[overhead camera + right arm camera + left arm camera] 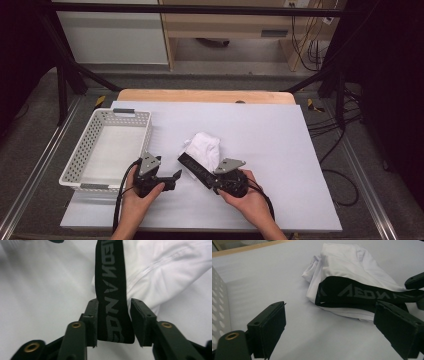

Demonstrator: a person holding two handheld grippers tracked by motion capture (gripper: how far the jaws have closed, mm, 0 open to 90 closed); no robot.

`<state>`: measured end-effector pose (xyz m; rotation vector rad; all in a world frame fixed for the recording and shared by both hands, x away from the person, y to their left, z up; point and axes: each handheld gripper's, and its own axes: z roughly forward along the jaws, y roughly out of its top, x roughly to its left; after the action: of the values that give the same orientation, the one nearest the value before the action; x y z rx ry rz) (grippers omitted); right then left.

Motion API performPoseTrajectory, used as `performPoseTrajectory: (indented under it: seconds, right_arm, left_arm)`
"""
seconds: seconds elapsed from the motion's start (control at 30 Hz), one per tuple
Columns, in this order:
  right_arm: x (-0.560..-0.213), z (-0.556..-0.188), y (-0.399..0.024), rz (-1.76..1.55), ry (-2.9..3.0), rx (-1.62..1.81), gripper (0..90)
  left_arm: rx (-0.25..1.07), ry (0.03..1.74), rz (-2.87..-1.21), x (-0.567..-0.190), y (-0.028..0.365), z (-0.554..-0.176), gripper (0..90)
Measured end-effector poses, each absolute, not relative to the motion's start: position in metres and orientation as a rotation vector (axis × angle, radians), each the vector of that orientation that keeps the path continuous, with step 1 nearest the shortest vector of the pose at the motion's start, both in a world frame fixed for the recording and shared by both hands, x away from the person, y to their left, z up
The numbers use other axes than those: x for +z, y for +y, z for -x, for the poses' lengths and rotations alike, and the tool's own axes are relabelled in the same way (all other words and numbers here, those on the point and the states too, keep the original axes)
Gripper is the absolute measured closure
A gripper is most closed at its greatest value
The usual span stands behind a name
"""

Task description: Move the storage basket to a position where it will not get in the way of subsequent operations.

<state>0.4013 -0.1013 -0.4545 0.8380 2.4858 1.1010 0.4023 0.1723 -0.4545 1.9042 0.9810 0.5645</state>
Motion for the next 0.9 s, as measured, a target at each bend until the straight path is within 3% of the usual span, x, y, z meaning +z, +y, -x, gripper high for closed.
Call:
performPoseTrajectory:
  seconds: [0.2,0.23,0.63,0.9]
  right_arm:
    - [-0.445,-0.394,-0.115,-0.824,2.497,1.105,70.9]
    - [-0.443,-0.394,-0.118,-0.828,2.492,1.111,79.4]
    - [-0.454,-0.413,-0.152,-0.999,2.441,1.084,78.9]
    - [-0.46,-0.416,-0.155,-1.029,2.443,1.092,70.5]
  left_arm:
    - [0.558,0.979,-1.907,-0.455,0.172,-0.403,11.0]
    - [0.557,0.979,-1.908,-0.455,0.172,-0.403,11.0]
    - [0.556,0.977,-1.913,-0.456,0.171,-0.403,11.4]
    - [0.556,0.975,-1.921,-0.457,0.169,-0.404,11.4]
